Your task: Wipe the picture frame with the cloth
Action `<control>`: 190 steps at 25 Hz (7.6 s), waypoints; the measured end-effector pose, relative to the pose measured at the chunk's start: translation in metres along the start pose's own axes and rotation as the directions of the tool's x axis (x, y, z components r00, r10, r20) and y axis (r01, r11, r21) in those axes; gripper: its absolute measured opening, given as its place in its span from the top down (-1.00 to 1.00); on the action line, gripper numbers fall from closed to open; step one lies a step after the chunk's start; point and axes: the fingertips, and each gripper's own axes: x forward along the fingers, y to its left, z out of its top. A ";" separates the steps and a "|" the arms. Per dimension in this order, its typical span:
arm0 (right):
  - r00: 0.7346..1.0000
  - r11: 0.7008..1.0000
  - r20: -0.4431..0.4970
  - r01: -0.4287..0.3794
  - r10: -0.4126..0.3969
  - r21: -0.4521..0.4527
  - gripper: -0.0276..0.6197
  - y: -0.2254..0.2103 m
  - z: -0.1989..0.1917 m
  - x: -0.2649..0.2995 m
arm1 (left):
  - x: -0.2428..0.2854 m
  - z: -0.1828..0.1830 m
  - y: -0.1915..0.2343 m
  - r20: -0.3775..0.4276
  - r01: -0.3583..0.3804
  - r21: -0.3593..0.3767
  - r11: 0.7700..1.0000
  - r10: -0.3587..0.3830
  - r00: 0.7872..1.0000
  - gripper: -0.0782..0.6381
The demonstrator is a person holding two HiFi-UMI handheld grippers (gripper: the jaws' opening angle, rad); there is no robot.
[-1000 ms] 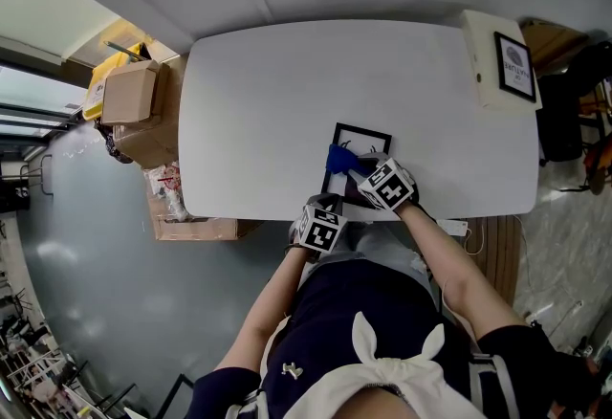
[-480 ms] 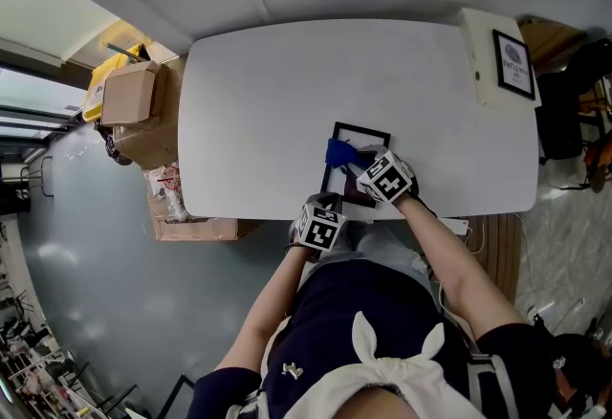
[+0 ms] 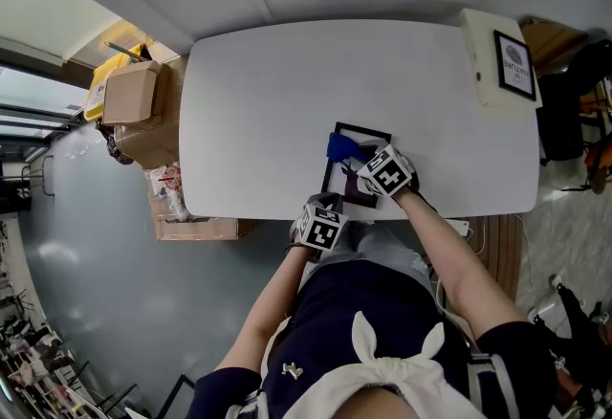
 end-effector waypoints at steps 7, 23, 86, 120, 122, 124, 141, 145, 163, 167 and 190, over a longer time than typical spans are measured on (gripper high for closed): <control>1.000 1.000 0.002 0.013 -0.013 -0.005 0.61 -0.008 0.007 0.004 | -0.001 -0.001 0.002 0.004 -0.001 -0.002 1.000 0.001 1.000 0.77; 1.000 0.999 -0.003 0.026 -0.026 -0.023 0.61 -0.025 0.015 0.004 | -0.001 0.001 0.001 0.005 0.008 -0.022 1.000 -0.008 1.000 0.77; 0.999 0.999 -0.029 0.014 -0.015 -0.035 0.61 -0.031 -0.012 -0.020 | 0.017 0.011 -0.046 -0.042 0.066 0.083 0.994 -0.062 0.997 0.77; 0.999 1.000 0.049 -0.019 0.018 0.013 0.61 -0.008 -0.031 -0.034 | 0.017 0.014 -0.044 0.009 0.057 0.042 0.997 -0.057 0.998 0.77; 0.998 1.000 0.056 -0.021 0.020 0.014 0.61 -0.003 -0.033 -0.034 | 0.016 0.013 -0.044 0.011 0.057 0.040 0.998 -0.058 0.998 0.77; 0.998 1.000 0.062 -0.023 0.022 0.015 0.61 0.002 -0.035 -0.034 | 0.016 0.013 -0.044 0.014 0.054 0.040 0.998 -0.055 0.998 0.77; 0.994 0.998 0.095 -0.049 0.046 0.032 0.61 0.030 -0.044 -0.034 | 0.015 0.013 -0.044 0.036 0.040 0.043 0.998 -0.041 0.998 0.77; 0.993 0.997 0.096 -0.065 0.062 0.033 0.61 0.038 -0.048 -0.034 | 0.015 0.013 -0.044 0.038 0.036 0.042 0.998 -0.037 0.999 0.77; 0.989 0.992 0.117 -0.101 0.092 0.075 0.61 0.062 -0.056 -0.034 | 0.016 0.013 -0.043 0.041 0.034 0.044 0.998 -0.035 0.999 0.77; 0.991 0.995 0.098 -0.094 0.089 0.047 0.61 0.062 -0.058 -0.034 | 0.016 0.013 -0.044 0.042 0.037 0.042 0.998 -0.038 0.998 0.77; 0.995 0.997 0.061 -0.077 0.076 0.015 0.62 0.062 -0.060 -0.030 | 0.016 0.013 -0.044 0.052 0.043 0.043 0.998 -0.045 0.998 0.77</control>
